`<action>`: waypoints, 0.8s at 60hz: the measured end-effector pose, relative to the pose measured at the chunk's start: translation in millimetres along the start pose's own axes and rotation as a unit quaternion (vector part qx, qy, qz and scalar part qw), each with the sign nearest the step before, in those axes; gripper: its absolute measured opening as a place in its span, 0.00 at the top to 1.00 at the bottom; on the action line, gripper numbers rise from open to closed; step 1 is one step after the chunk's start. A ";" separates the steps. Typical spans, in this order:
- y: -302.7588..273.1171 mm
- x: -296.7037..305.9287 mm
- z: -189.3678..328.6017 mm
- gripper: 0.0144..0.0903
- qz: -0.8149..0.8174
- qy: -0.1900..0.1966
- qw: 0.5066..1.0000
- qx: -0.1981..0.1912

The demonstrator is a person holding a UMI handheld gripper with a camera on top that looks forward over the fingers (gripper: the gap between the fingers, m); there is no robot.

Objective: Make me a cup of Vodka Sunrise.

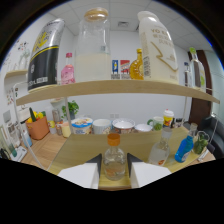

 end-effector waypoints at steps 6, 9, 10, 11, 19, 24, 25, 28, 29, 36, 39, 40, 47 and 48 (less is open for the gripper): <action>0.7 0.8 4.0 0.71 -0.003 0.003 1.000 -0.004; 1.9 1.7 2.9 0.71 -0.007 0.003 1.000 -0.005; 2.0 1.6 2.7 0.72 -0.010 0.003 1.000 -0.006; 2.1 1.2 2.4 0.72 -0.012 0.003 1.000 -0.006; -5.4 -3.7 -7.9 0.73 -0.027 -0.008 1.000 0.001; -14.5 -9.0 -23.2 0.73 -0.028 -0.020 0.999 0.012; -15.6 -9.7 -27.0 0.73 -0.027 -0.022 0.999 0.014; -16.3 -13.4 -38.3 0.73 -0.025 -0.031 0.999 0.015; -16.3 -13.7 -42.3 0.73 -0.023 -0.032 0.999 0.016; -7.4 -19.9 -70.2 0.73 -0.012 -0.048 0.999 0.018; 2.7 -21.5 -81.4 0.73 -0.010 -0.051 0.999 0.014; 6.6 -22.0 -84.5 0.73 -0.008 -0.052 0.999 0.012; 43.0 -26.1 -104.8 0.73 -0.001 -0.053 0.999 -0.007; 48.5 -26.3 -106.9 0.73 0.001 -0.053 0.999 -0.010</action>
